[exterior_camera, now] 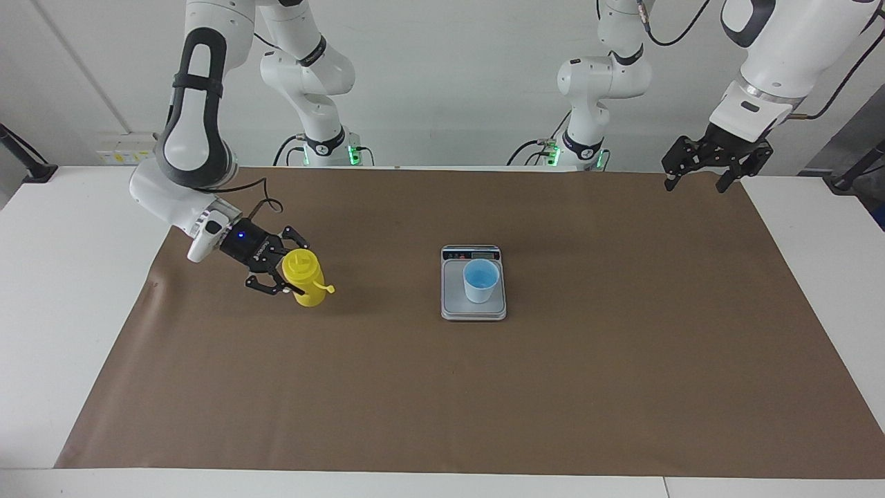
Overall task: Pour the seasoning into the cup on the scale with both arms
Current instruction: 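Grasp the yellow bottle and lift it toward the cup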
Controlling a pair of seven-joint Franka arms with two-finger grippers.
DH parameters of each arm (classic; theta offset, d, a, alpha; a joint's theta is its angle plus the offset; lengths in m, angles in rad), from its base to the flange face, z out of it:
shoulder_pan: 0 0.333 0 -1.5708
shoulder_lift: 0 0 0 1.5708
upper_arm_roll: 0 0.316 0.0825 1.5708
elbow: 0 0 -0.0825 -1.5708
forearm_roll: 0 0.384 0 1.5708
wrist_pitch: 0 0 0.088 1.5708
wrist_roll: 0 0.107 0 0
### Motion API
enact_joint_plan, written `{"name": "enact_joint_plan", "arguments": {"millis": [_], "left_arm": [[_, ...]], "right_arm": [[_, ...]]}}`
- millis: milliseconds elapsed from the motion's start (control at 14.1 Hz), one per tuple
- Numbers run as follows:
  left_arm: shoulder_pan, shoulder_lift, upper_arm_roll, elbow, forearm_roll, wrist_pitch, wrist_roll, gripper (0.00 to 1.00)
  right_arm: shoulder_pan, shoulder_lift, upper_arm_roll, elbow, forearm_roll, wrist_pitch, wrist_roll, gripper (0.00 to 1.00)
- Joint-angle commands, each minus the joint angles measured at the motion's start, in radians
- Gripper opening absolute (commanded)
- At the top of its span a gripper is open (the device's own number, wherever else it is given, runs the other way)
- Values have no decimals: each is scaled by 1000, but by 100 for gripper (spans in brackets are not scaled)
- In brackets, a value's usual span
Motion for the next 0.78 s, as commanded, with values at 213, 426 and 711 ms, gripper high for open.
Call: {"name": "enact_joint_plan", "arguments": {"millis": [213,426,711], "left_arm": [[7,-26,-2,-23,7,-8,-9,100],[7,-26,-2,-23,7,-8,-9,100],[7,-26,-2,-23,7,-8,-9,100]], "right_arm": [[263,27,5,21,-84,392,205,0],[427,53,2,21,-135,613,346,0],[455,80,-1,83,-445,609,492,0]]}}
